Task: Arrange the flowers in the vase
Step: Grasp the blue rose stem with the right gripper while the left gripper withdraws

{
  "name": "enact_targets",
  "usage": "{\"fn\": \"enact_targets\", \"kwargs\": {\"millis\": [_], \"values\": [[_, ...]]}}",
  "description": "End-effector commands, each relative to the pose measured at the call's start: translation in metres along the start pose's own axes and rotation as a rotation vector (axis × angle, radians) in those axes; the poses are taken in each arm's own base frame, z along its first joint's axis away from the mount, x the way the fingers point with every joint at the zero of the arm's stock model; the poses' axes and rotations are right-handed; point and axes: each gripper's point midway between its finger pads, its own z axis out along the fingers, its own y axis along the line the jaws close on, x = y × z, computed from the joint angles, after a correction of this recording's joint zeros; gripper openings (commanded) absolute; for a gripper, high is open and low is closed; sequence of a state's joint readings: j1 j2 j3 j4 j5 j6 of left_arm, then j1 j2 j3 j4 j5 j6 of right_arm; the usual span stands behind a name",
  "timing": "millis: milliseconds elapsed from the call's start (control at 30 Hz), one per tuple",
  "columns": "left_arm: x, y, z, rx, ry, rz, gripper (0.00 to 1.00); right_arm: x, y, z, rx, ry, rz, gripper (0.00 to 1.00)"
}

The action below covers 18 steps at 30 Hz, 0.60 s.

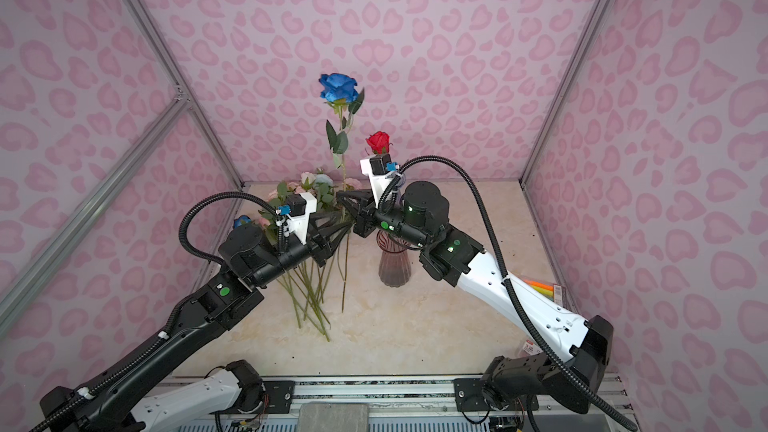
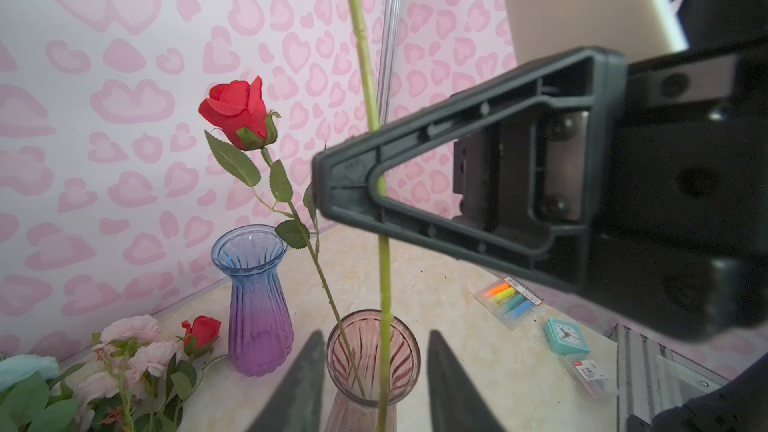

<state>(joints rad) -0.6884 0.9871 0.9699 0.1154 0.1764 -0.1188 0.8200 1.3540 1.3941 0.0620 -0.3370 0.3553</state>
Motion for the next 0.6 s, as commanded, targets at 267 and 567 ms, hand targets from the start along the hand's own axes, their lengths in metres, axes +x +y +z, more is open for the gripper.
{"fn": "enact_targets", "kwargs": {"millis": [267,567], "values": [[-0.028,0.089,-0.046,-0.562,-0.152,-0.042,0.76,-0.072,-0.007,-0.038,0.159,-0.187,-0.124,0.00],[-0.024,0.125,-0.065,-0.763,-0.161,-0.108,0.78,-0.136,-0.040,-0.093,0.320,-0.371,-0.135,0.00]]}}
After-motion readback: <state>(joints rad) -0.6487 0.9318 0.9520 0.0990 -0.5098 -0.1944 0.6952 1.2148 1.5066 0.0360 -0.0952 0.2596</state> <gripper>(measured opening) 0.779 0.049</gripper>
